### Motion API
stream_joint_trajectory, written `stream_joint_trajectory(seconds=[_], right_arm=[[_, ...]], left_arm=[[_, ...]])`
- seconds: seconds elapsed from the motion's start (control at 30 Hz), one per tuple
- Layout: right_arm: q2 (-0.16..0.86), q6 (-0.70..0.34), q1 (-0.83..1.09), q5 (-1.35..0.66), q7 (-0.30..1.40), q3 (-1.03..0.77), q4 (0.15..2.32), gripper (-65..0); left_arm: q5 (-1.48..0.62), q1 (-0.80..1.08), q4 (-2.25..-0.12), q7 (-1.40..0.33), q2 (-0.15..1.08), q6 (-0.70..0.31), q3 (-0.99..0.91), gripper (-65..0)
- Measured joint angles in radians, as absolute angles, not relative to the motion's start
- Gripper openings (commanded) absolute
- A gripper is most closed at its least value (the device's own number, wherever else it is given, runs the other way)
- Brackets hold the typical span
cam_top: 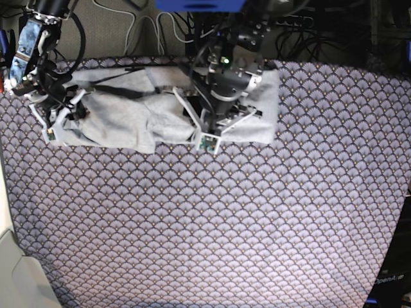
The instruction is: Fold the T-shirt properly
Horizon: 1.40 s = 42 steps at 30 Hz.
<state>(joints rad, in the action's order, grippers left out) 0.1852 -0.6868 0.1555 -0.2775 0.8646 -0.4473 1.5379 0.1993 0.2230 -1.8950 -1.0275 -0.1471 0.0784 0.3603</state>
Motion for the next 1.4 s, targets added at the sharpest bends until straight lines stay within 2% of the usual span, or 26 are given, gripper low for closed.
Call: stream_joint_trajectory(seconds=[0.17, 0.3, 0.47, 0.53, 0.63, 0.83, 1.13, 1.23, 1.4], right_arm=[[0.188, -0.687, 0.155, -0.278, 0.865, -0.446, 1.538, -56.6], [0.188, -0.687, 0.155, -0.279, 0.867, -0.445, 1.538, -56.6], [0.189, -0.687, 0.155, -0.282, 0.868, -0.446, 1.538, -56.6], [0.188, -0.687, 0.155, -0.281, 0.868, -0.446, 1.538, -56.6], [0.188, -0.687, 0.155, -0.278, 0.868, -0.445, 1.537, -56.6], [0.205, -0.689, 0.154, -0.290, 0.875, -0.446, 1.539, -56.2], [0.243, -0.695, 0.163, -0.270, 0.910, -0.531, 1.583, -56.0], [0.247, -0.694, 0.155, -0.278, 0.905, -0.551, 1.629, -51.7], [0.245, -0.695, 0.160, -0.282, 0.971, -0.554, 1.629, -38.1]], left_arm=[[0.104, 0.221, -1.940, -1.028, -0.147, 0.075, 0.360, -49.2], [0.104, 0.221, -1.971, -1.021, -0.147, 0.080, 0.352, -49.3], [0.122, 0.221, -1.977, -1.000, -0.147, 0.086, 0.245, -50.0], [0.119, 0.221, -1.979, -1.000, -0.147, 0.086, 0.221, -54.2], [0.111, 0.225, -1.978, -1.002, -0.147, 0.083, 0.218, -64.8], [0.110, 0.268, -1.978, -1.010, -0.150, 0.078, 0.164, -64.6], [0.100, 0.286, -1.978, -1.010, -0.052, 0.075, -0.006, -64.5], [0.107, 0.284, -1.979, -1.004, -0.050, 0.075, -0.017, -61.0], [0.104, 0.289, -1.979, -1.004, -0.049, 0.075, -0.013, -44.4]])
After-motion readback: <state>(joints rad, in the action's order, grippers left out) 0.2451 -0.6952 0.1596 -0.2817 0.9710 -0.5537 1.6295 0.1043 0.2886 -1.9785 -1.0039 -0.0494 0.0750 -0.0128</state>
